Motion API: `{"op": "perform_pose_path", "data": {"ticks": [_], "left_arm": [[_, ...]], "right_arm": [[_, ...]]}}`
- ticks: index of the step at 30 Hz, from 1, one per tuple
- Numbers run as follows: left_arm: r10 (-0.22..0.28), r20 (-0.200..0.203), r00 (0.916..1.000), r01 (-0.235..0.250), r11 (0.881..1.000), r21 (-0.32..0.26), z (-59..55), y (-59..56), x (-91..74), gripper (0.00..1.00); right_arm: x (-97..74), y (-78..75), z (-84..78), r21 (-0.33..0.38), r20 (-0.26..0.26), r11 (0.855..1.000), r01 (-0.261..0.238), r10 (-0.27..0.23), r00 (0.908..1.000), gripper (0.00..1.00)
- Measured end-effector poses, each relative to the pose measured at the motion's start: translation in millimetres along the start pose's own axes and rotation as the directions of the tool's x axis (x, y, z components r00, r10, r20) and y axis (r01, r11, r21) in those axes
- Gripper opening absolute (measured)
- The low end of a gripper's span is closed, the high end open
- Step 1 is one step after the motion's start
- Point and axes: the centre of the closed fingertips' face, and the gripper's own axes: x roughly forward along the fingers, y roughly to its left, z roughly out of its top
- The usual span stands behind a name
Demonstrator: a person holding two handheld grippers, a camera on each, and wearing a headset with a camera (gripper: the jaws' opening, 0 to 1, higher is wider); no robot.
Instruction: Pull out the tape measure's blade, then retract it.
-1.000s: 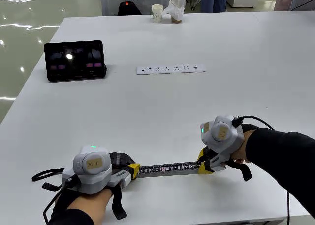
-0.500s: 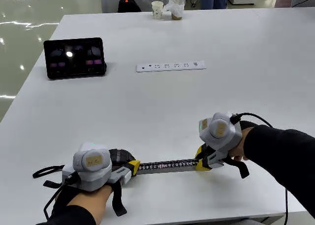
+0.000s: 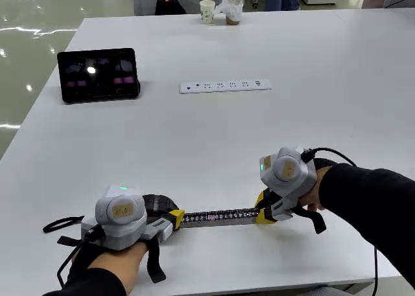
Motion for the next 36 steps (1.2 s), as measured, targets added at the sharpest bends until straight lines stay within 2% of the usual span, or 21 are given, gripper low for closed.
{"op": "perform_pose_path", "data": {"ticks": [36], "left_arm": [[0.0, -0.004, 1.0, 0.0, 1.0, -0.002, -1.0, -0.4, -0.9, 0.59]], "right_arm": [[10.0, 2.5, 17.0, 0.005, 0.033, 1.0, 0.007, -0.007, 0.9994, 0.12]]}}
